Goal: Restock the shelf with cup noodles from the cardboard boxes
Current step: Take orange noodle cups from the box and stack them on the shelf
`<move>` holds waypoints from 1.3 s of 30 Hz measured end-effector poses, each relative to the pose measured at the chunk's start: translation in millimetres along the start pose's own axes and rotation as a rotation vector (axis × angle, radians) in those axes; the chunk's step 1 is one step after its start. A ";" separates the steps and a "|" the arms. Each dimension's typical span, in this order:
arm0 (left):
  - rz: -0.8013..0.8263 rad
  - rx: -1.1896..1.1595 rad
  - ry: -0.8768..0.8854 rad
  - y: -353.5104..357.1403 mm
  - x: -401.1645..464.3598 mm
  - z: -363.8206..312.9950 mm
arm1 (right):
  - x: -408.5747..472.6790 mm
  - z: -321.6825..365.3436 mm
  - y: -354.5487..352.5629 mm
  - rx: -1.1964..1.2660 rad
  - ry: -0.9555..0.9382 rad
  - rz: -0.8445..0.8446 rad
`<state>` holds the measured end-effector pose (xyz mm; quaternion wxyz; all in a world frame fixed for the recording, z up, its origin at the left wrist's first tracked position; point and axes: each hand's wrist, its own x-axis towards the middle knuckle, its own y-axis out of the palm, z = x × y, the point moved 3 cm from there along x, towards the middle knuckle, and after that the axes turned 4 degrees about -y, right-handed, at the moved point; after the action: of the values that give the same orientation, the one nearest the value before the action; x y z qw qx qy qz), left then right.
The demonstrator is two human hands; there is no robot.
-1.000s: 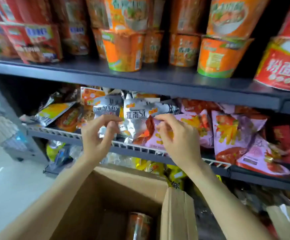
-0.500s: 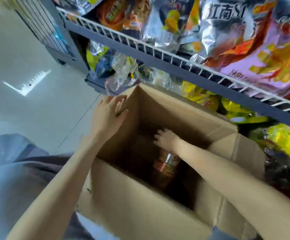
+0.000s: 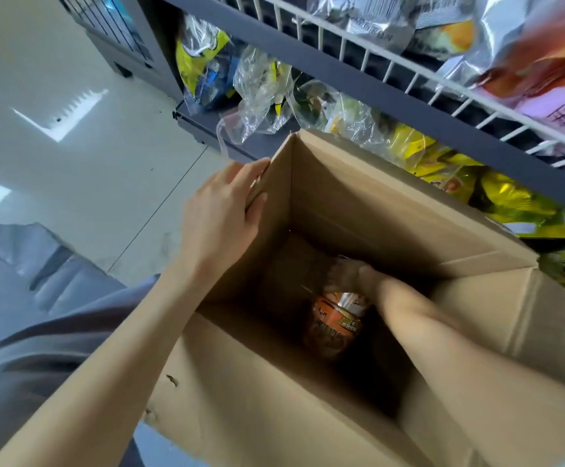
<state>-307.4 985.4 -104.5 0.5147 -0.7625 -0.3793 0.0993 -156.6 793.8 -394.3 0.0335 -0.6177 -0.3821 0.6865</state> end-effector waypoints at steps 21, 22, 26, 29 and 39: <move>0.522 -1.371 -0.262 -55.9 -3.8 -113.7 | -383.7 -20.1 -228.1 -0.245 0.554 -1.418; 0.462 -1.365 -0.198 -63.5 1.2 -125.4 | -397.7 -21.7 -229.4 -0.163 0.624 -1.493; 0.166 -1.280 -0.036 -103.1 29.1 -168.9 | -450.8 -24.3 -244.3 0.420 0.565 -1.821; 0.037 -1.213 0.145 -141.3 49.7 -211.9 | -492.1 -25.6 -260.4 0.664 0.420 -1.964; -0.037 -0.796 0.353 -154.2 147.9 -355.2 | -588.3 -101.9 -248.8 0.434 1.084 -2.040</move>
<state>-86.0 862.1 223.5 0.2395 -0.8999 -0.3075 -0.1958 -35.6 713.8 236.0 0.8307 -0.2186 -0.5105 0.0399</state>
